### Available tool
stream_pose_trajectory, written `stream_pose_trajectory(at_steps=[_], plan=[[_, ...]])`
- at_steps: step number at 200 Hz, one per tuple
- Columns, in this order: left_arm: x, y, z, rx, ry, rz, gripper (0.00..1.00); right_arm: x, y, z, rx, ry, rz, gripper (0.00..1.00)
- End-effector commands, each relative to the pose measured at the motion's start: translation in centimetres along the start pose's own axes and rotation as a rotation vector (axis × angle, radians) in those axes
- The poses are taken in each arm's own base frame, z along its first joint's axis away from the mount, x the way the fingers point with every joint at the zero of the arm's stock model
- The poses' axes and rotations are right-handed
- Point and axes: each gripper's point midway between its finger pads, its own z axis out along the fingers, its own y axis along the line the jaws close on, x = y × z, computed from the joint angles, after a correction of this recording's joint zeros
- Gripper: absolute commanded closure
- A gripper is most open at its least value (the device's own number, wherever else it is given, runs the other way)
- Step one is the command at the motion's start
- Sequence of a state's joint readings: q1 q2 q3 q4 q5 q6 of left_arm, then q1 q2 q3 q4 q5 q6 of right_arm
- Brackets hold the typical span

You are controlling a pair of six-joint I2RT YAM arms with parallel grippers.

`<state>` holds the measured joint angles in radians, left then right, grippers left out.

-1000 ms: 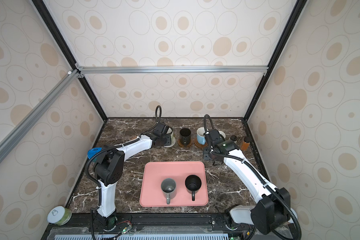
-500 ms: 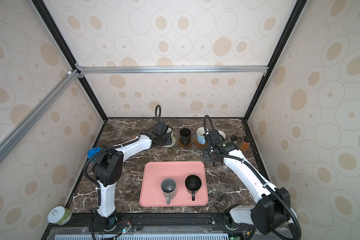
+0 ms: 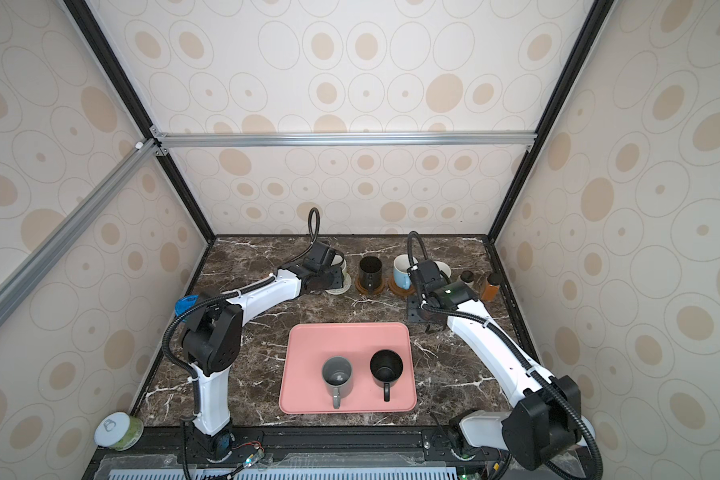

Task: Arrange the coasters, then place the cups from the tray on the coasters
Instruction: 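Lower the white mug onto the multicolour knit coaster and open the left gripper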

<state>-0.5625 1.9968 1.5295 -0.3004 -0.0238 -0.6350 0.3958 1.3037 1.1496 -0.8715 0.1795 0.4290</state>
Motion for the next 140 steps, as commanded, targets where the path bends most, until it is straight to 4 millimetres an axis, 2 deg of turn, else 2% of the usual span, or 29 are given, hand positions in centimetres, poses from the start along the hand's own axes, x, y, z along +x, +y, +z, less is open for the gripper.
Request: stream_pose_trajectory(at_steps=[1,84,140], plan=[[-1.2,-0.3,-1.9,-0.001,-0.04,-0.002,0.5,0.3,-0.6,-0.4,0.01,-0.002,0.018,0.51],[-1.3,-0.2,-4.4,0.018,-0.054,0.009,0.45,0.0,-0.4,-0.1,0.007,0.001,0.011,0.51],[0.1,0.5,-7.2,0.031,-0.048,0.032,0.43,-0.3,-0.1,0.1,0.0,0.004,0.012,0.51]])
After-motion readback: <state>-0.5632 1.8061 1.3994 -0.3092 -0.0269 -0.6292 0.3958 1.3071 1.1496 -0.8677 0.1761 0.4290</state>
